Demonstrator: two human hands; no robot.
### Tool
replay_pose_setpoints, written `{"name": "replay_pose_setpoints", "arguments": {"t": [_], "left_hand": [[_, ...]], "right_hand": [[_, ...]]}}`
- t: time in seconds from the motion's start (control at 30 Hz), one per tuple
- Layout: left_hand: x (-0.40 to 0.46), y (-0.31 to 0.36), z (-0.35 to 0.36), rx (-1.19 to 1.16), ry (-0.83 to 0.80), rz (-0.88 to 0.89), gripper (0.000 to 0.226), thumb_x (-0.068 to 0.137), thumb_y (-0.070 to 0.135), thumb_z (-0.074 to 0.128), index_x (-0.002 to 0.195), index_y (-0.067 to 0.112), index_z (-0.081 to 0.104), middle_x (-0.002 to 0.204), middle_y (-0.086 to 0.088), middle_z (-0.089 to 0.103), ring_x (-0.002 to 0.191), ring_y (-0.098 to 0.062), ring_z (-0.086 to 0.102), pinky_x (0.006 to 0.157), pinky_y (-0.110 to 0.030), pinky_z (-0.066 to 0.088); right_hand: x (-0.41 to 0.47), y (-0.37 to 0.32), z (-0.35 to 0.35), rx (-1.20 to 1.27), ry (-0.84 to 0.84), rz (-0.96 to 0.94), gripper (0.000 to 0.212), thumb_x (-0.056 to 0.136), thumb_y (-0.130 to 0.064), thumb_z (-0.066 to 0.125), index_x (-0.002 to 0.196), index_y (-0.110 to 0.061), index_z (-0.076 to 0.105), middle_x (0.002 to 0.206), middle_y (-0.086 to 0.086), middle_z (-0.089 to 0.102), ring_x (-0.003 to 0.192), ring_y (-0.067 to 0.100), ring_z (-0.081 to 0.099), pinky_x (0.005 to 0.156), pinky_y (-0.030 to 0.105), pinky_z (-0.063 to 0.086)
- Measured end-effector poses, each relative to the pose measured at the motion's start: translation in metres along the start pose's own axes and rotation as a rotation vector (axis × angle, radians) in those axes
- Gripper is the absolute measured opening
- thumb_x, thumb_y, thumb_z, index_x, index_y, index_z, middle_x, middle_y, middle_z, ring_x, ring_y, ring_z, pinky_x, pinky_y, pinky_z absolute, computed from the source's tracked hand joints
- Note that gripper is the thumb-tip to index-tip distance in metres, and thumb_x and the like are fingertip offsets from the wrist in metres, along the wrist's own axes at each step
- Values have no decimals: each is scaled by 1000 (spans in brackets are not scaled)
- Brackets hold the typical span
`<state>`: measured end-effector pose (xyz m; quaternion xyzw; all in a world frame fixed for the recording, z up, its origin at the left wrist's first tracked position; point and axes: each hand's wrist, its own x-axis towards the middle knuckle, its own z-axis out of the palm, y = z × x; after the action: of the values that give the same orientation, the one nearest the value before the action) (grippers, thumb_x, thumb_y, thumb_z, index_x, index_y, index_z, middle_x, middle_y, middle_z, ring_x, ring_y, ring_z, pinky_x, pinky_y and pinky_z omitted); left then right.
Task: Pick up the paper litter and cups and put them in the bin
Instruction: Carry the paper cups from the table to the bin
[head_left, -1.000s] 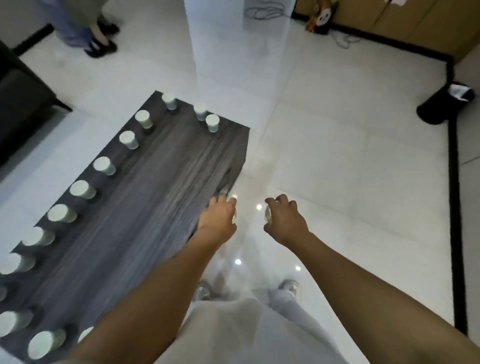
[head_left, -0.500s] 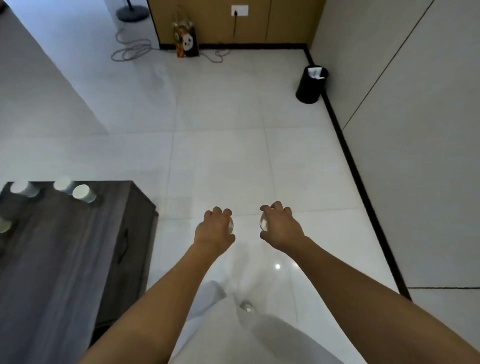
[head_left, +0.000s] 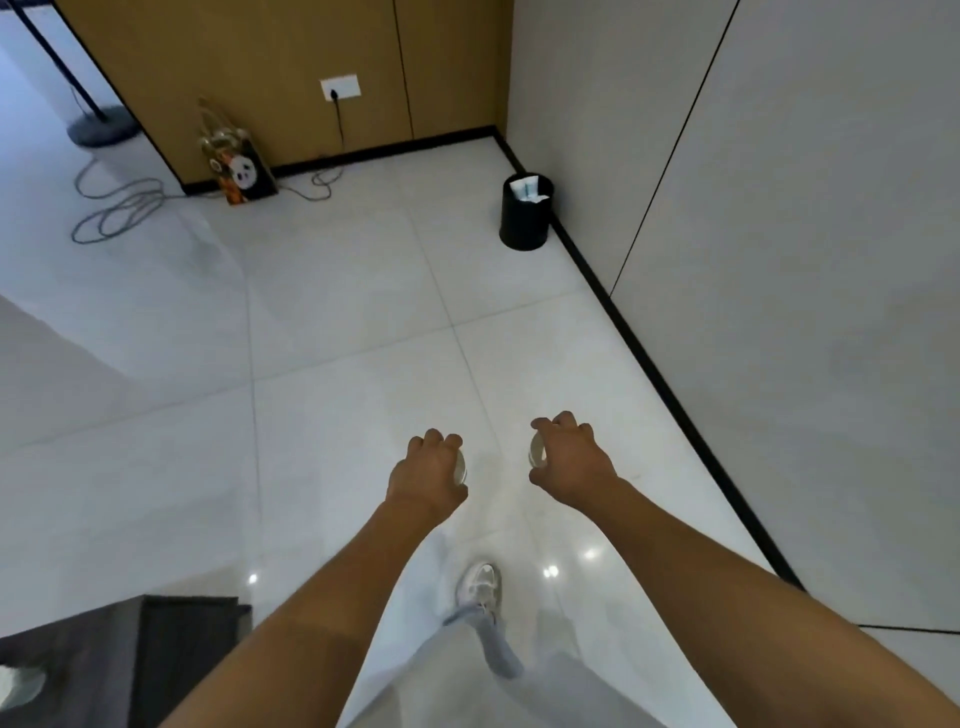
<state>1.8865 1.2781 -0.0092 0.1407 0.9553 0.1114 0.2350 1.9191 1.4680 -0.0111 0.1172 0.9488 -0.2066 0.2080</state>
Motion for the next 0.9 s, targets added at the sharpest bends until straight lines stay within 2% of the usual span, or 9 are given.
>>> {"name": "replay_pose_setpoints", "arguments": {"t": [0.23,0.4,0.6,0.9], "left_hand": [[138,22,-81,35,26,89,61,86,27,61,142,19,36,137,-1,38,126,-22,35,87,-35,46],[237,51,-113,67,8,120,60,88,27,61,142,19,36,138,-2,38,128,-21,35,89,-34,45],[369,101,-153,93,0,131,58,88,26,60,140,16,38,137,-3,40,127,-23,36,89,-35,47],[535,149,-235,76,22,73,60,89,30,59,142,16,35,139,-4,38,127,-23,35,91,-38,47]], "right_hand": [[117,-4,-76,76,53,34,66,83,-23,64,142,-22,36,136,4,34,121,27,36,81,35,50],[204,24,-119,123,31,120,65,83,-22,65,141,-21,37,135,6,35,122,28,36,87,36,48],[330,61,-194,146,64,118,66,82,-21,64,142,-23,36,136,4,34,122,27,35,83,34,47],[489,91,-308,113,48,102,66,83,-23,65,143,-22,36,138,5,33,123,27,36,92,35,47]]}}
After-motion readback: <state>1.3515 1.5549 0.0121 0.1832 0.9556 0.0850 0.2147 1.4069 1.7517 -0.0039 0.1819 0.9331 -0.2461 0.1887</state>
